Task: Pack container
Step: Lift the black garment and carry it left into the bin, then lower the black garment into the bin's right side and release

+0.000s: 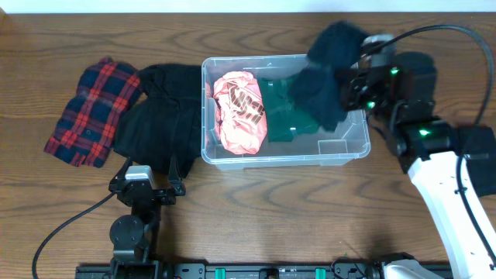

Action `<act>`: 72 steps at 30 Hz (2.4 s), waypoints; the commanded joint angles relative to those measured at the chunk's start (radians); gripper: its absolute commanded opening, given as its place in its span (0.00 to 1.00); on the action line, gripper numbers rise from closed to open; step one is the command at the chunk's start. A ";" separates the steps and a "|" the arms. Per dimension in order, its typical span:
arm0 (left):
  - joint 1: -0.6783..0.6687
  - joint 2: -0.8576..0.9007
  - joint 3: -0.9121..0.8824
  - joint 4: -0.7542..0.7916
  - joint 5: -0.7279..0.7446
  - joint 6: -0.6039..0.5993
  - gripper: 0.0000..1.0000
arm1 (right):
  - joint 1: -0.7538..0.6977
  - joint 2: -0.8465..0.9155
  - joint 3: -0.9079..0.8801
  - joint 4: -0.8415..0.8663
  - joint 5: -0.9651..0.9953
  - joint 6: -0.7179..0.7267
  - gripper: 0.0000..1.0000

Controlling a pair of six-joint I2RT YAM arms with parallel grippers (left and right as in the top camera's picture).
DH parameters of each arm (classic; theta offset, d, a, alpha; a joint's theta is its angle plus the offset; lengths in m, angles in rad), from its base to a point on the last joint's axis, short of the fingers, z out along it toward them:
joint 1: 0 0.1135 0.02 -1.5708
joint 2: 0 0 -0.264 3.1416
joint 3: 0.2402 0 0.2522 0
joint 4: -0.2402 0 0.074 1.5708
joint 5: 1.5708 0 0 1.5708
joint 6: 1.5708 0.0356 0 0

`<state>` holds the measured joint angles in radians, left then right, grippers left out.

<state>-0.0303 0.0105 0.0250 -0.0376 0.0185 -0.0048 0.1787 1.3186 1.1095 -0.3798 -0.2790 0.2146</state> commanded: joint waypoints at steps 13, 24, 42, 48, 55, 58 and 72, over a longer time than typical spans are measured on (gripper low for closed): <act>-0.006 -0.005 -0.021 -0.033 -0.024 -0.016 0.98 | 0.032 0.177 0.005 -0.073 -0.070 -0.248 0.01; -0.006 -0.005 -0.021 -0.033 -0.024 -0.016 0.98 | 0.032 0.270 0.005 -0.119 0.055 -0.486 0.01; -0.006 -0.005 -0.021 -0.033 -0.024 -0.016 0.98 | 0.032 0.357 0.008 0.003 0.429 -0.485 0.27; -0.006 -0.005 -0.021 -0.033 -0.024 -0.016 0.98 | 0.045 0.355 0.016 0.027 0.425 -0.485 0.55; -0.006 -0.005 -0.021 -0.033 -0.024 -0.016 0.98 | 0.126 0.355 0.057 0.025 0.410 -0.484 0.56; -0.006 -0.005 -0.021 -0.033 -0.024 -0.016 0.98 | 0.175 0.355 0.067 0.029 0.362 -0.484 0.56; -0.006 -0.005 -0.021 -0.033 -0.024 -0.016 0.98 | 0.252 0.345 0.067 0.047 0.415 -0.388 0.01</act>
<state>-0.0303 0.0105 0.0250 -0.0372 0.0185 -0.0048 0.4263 1.6821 1.1603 -0.3416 0.0944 -0.2348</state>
